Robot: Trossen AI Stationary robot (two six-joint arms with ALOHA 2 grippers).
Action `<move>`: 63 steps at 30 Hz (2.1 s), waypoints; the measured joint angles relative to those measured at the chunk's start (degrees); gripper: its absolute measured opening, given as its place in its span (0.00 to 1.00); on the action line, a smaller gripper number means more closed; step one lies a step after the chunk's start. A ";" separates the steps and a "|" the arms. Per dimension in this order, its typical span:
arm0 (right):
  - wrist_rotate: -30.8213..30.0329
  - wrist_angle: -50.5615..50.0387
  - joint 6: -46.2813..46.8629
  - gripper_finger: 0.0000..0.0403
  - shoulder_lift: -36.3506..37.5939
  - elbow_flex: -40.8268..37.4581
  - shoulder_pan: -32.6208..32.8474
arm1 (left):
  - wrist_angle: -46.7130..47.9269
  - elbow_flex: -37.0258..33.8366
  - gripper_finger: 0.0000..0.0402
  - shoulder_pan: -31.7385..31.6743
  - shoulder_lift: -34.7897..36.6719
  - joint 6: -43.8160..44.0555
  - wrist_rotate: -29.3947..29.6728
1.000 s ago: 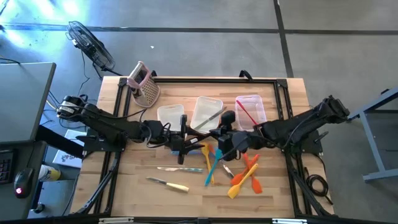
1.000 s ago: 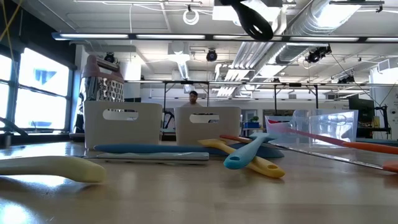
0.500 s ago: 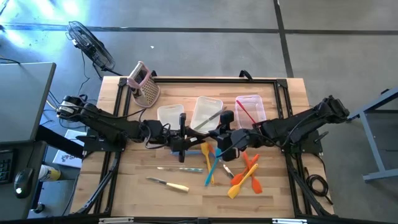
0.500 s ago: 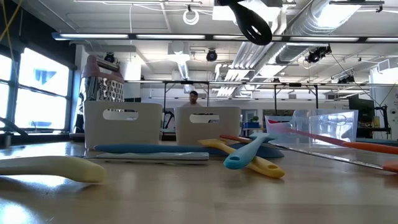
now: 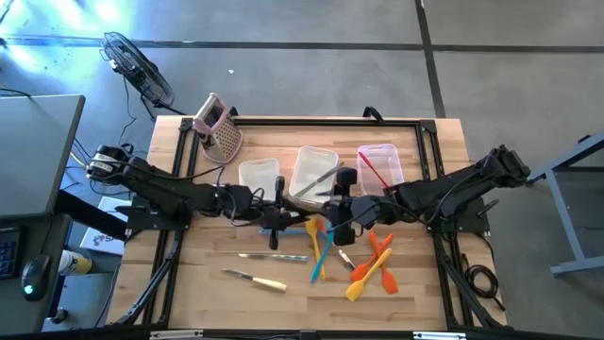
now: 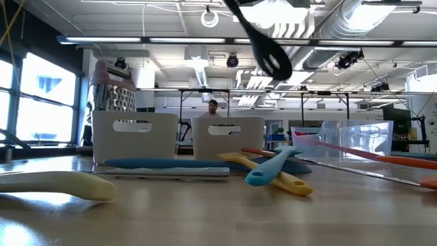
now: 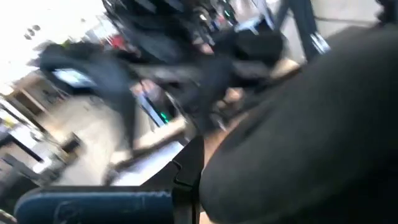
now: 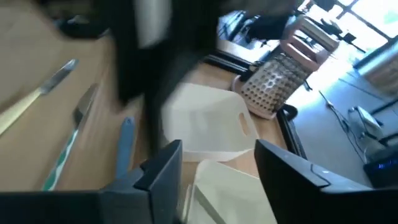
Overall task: Pick & Place Kitchen Items
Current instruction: Put the black serving spoon into the left white bin
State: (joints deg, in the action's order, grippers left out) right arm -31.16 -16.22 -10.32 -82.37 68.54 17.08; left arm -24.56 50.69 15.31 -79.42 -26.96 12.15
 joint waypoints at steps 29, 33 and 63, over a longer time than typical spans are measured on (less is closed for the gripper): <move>-9.98 -9.42 50.24 0.52 -9.73 -0.12 10.05 | 51.34 24.00 0.14 18.39 0.21 12.49 35.57; -10.95 -5.73 53.75 0.52 -13.59 -0.12 13.27 | 58.97 28.54 0.14 18.45 0.23 13.78 39.44; -13.96 17.85 55.75 0.52 -20.89 -0.12 25.59 | 87.06 38.22 0.14 3.22 0.23 29.63 37.59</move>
State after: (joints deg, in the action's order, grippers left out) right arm -45.11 1.63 45.43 -103.26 68.42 42.67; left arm 62.50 88.90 18.53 -79.20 2.68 49.74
